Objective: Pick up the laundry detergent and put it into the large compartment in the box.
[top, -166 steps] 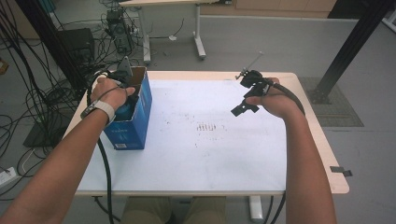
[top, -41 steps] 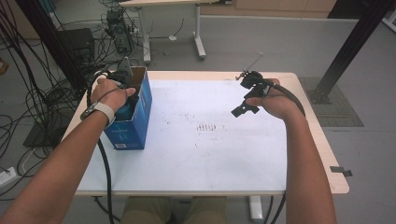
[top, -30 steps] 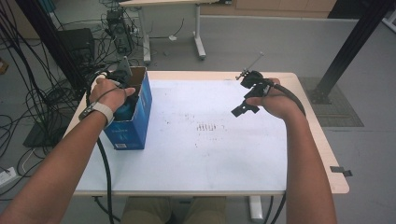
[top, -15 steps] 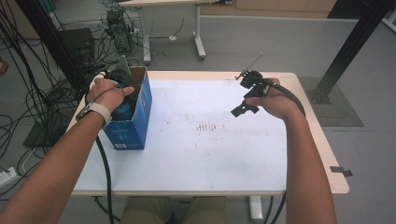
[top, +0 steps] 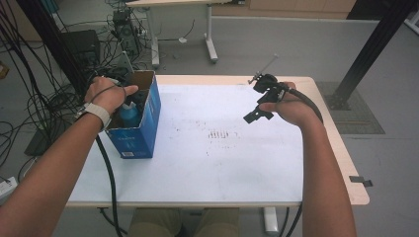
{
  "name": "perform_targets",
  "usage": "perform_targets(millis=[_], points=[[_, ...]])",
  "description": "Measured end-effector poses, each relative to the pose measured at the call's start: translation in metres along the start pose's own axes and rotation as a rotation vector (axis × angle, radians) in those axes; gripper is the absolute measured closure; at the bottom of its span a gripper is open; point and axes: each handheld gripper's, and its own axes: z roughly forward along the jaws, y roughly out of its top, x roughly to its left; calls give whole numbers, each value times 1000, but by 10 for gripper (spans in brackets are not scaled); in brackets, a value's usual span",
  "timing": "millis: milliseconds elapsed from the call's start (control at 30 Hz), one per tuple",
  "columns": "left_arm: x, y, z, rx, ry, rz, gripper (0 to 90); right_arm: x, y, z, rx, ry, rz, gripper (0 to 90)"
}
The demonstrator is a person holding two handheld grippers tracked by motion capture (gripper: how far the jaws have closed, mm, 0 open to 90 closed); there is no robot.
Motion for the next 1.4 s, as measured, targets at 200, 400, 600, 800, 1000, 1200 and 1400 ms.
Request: perform_targets(millis=[200,400,600,800,1000,1200,1400], points=[[-3,-4,-10,-16,0,18,161,2,-1,-2,-3,-4,-4,116],[-6,-5,-22,-19,7,25,139,4,-1,-4,-4,-6,-9,116],[-8,-7,-41,-40,5,37,113,5,-3,-6,-9,-7,-5,116],[-13,-6,-58,-49,13,54,102,5,-5,-9,-7,-10,1,116],[-21,-3,-78,-56,-9,119,74,5,-5,-11,-6,-15,2,116],[-25,-2,-101,-96,-38,192,70,3,-8,-14,-12,-18,8,113],[-31,-1,-118,-126,-53,270,71,3,-9,-17,-8,-26,13,112]])
